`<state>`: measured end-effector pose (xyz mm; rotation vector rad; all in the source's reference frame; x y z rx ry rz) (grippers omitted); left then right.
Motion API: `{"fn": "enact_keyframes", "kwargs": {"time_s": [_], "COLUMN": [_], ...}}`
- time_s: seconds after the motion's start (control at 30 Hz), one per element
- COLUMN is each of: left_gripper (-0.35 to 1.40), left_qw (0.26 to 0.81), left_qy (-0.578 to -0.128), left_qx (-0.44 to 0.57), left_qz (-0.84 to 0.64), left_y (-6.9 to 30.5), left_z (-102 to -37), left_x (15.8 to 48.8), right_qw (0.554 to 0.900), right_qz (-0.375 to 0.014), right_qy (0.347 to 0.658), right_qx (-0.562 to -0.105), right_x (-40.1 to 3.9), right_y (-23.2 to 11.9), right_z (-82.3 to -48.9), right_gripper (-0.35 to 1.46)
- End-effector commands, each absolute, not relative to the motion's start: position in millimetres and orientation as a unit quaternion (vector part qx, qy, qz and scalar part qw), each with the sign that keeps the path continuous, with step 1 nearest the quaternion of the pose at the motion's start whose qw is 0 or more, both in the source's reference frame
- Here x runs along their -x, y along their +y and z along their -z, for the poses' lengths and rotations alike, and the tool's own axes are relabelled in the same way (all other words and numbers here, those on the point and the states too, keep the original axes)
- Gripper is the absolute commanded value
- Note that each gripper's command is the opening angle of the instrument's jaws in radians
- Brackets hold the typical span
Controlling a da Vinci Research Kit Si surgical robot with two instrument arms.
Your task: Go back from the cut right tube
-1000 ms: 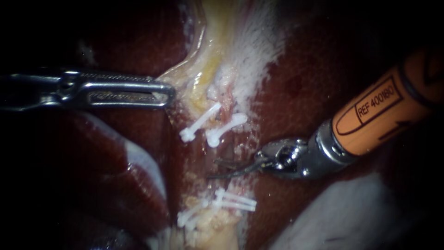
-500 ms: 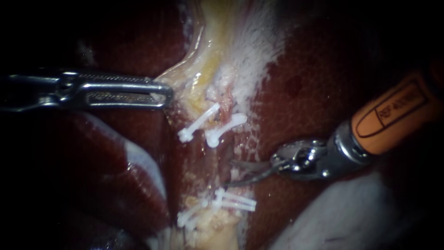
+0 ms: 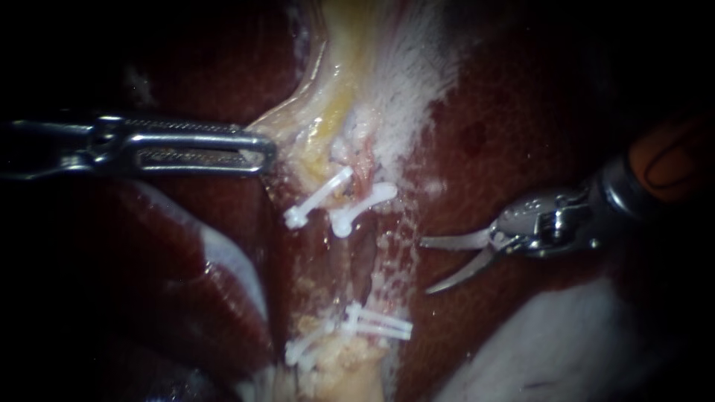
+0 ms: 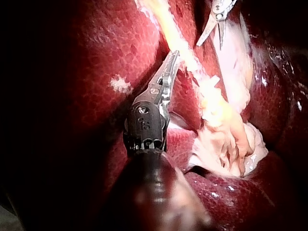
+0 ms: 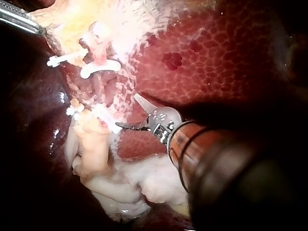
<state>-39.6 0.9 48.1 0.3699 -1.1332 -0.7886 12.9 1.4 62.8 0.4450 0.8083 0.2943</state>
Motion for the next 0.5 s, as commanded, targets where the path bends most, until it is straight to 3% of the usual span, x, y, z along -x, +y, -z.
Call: {"fn": "enact_keyframes", "kwargs": {"time_s": [0.03, 0.5], "left_gripper": [-0.21, -0.20], "left_qw": [0.755, 0.756], "left_qy": [-0.520, -0.520], "left_qx": [-0.170, -0.168], "left_qz": [0.362, 0.360], "left_y": [0.9, 0.8], "left_z": [-48.1, -49.3], "left_x": [39.6, 39.6], "right_qw": [0.886, 0.889], "right_qz": [-0.138, -0.128], "right_qy": [0.390, 0.393], "right_qx": [-0.210, -0.196], "right_x": [-12.8, -12.5], "right_y": [1.7, 2.4], "right_z": [-62.7, -61.9], "right_gripper": [1.43, 1.43]}}
